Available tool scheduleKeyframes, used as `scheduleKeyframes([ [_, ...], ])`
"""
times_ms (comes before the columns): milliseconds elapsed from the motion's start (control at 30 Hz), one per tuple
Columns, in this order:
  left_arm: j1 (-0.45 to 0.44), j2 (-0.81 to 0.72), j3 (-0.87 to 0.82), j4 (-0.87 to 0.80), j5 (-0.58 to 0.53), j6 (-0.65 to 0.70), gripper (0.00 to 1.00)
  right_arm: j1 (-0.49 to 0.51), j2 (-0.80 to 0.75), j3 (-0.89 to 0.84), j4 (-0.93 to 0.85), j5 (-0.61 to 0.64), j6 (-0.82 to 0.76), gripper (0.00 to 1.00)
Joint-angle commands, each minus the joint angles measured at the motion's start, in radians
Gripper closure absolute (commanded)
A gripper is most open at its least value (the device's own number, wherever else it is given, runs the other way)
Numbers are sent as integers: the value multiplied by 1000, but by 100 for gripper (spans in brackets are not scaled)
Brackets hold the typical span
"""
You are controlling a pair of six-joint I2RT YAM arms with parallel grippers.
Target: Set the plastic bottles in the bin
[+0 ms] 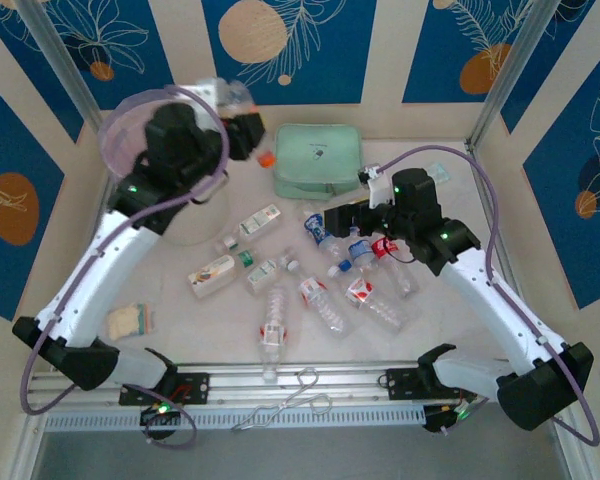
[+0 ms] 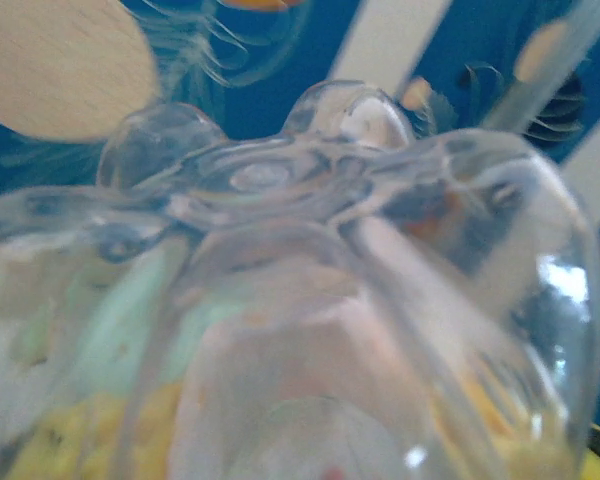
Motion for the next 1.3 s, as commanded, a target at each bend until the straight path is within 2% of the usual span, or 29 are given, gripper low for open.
scheduleKeyframes([
  [0, 131, 56, 151, -153, -47, 97, 80, -14, -2, 24, -82, 44, -29, 1],
  [133, 261, 165, 309, -284, -114, 157, 100, -40, -26, 5, -111, 57, -31, 1],
  [300, 392, 254, 357, -347, -100, 181, 100, -78, -63, -10, -165, -17, -52, 1],
  [467, 464, 373, 407, -446, -79, 198, 100, -97, -97, -9, -225, -31, -65, 1],
  [600, 465, 501, 475, -579, -83, 254, 100, -117, -130, -35, -221, -25, -65, 1],
  [700, 463, 541, 437, -605, -110, 307, 100, -134, -144, -46, -208, -16, -67, 1],
  [1033, 441, 672, 319, -609, -108, 385, 100, -165, -126, -51, -148, -2, -29, 1],
  [1267, 433, 735, 199, -514, -82, 396, 100, -234, -104, -22, -183, -65, 29, 1],
])
